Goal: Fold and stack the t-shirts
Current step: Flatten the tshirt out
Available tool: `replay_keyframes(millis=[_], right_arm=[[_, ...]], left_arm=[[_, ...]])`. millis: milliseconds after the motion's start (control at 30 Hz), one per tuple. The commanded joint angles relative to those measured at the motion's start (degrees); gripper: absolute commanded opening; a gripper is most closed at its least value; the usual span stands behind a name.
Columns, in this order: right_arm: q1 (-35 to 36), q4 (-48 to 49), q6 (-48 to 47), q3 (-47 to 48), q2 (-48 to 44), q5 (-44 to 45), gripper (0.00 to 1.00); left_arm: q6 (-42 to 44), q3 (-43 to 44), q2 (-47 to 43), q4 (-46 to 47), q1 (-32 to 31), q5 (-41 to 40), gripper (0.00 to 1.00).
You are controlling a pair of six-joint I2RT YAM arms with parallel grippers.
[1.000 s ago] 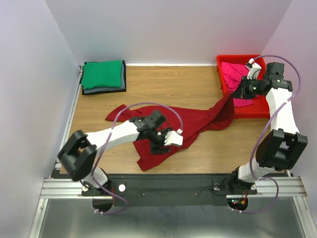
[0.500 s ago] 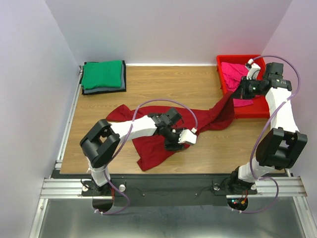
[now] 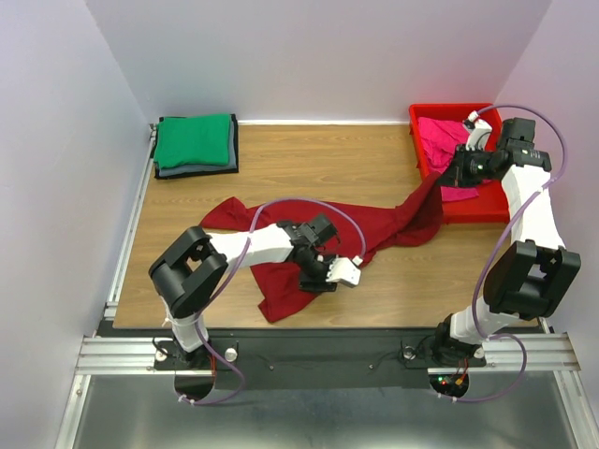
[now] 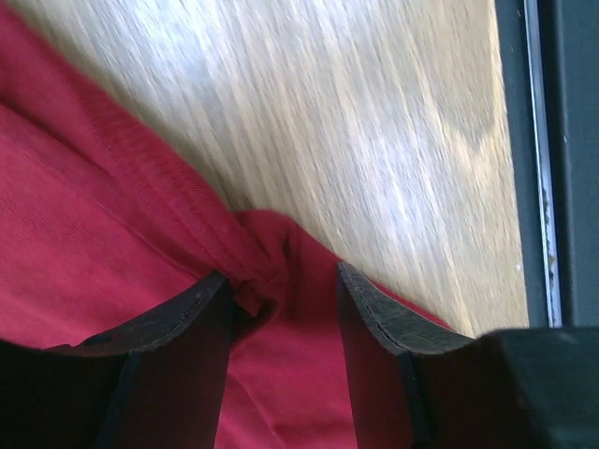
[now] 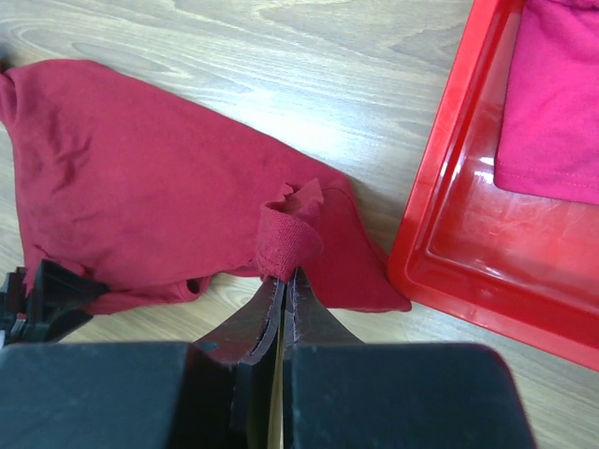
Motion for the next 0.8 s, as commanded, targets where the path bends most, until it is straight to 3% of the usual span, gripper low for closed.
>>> replay_keyframes(millis=[0,100,133,200,333,567,600,633,667,767], right_arm=[[-0.5,0.5,-0.7,1.6,0.4,-0.1,0.01],[-0.6,0.5,-0.8,1.8,0.4,0.0,0.01],[-0.6,0.5,-0.8,1.9,0.3,0.1,0.0],[-0.6,0.5,-0.8,2.2,0.5,0.1,0.01],[-0.5,0.5,-0.8,2.4,0.8,-0.2,0.01],[-0.6,0.7,-0.3,2.8,1.3,-0.5,0.01],[-0.6,0.7,-0.4,2.7,1.4,-0.5,0.0],[-0.6,0.7,-0.4,2.6,1.5,-0.6,0.01],[-0.6,0.8,-0.3,2.6,1.5,-0.6,0.01],[-0.5,0.8,-0.5,2.2,1.5,-0.7,0.01]], left_arm=[[1.4,-1.5,-3.7,-2.9,-0.1,-1.0,0.54],[1.4,-1.5,-4.5,-3.9,-0.1,-1.2,0.43],[1.2,-0.3,-4.9,-5.5,-0.2,-0.4,0.33],[0.6,1.3,-6.2,-7.5,-0.6,0.2,0.23],[-4.3,4.0,-8.3,-10.7,-6.9,-0.6,0.0],[-24.7,10.9,4.0,-10.2,-23.4,-3.4,0.0],[-26.3,11.3,4.7,-9.2,-24.2,-4.1,0.05],[-27.7,11.4,5.0,-7.0,-24.9,-6.4,0.25],[-28.7,11.4,5.2,-6.1,-24.9,-7.3,0.32],[-28.1,10.4,2.5,-4.5,-23.7,-10.8,0.43]])
